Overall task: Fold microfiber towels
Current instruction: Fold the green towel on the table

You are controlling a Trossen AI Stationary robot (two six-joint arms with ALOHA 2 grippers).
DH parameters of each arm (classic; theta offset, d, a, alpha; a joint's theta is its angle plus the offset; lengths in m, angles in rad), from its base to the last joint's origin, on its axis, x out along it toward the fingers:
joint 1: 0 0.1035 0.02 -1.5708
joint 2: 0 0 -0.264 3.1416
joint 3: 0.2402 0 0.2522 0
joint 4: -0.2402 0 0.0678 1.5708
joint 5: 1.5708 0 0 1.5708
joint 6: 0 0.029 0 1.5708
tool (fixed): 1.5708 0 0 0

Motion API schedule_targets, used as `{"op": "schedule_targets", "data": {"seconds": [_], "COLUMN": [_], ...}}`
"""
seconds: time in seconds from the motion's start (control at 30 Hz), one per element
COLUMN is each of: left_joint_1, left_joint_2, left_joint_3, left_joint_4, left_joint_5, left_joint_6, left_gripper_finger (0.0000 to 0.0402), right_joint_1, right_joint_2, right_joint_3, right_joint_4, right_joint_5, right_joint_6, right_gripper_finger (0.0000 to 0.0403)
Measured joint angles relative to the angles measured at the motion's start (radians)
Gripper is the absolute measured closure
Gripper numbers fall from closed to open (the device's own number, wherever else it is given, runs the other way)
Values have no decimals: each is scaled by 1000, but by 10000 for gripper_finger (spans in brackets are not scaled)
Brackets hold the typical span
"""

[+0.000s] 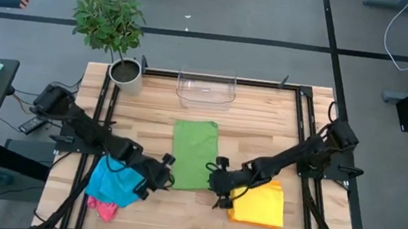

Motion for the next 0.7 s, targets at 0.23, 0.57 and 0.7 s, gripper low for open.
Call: {"op": "schedule_targets", "data": {"seconds": [0.23,0.57,0.7], "left_joint_1": [-17,-16,-11], "left_joint_2": [128,213,214], "left_joint_3": [1,4,4], "left_joint_4": [61,113,110], "left_joint_5": [-40,-36,-29], "left_joint_6": [87,75,42], "left_gripper_finger": [172,176,208], "right_joint_1": [11,14,1], "right_joint_2": [67,82,83], "right_joint_3": [5,1,-1], "right_joint_4": [-35,-75,-87], "right_joint_5": [-11,8,8], "right_joint_6": [-14,-78,-86], "right_gripper_finger": [208,203,204]}}
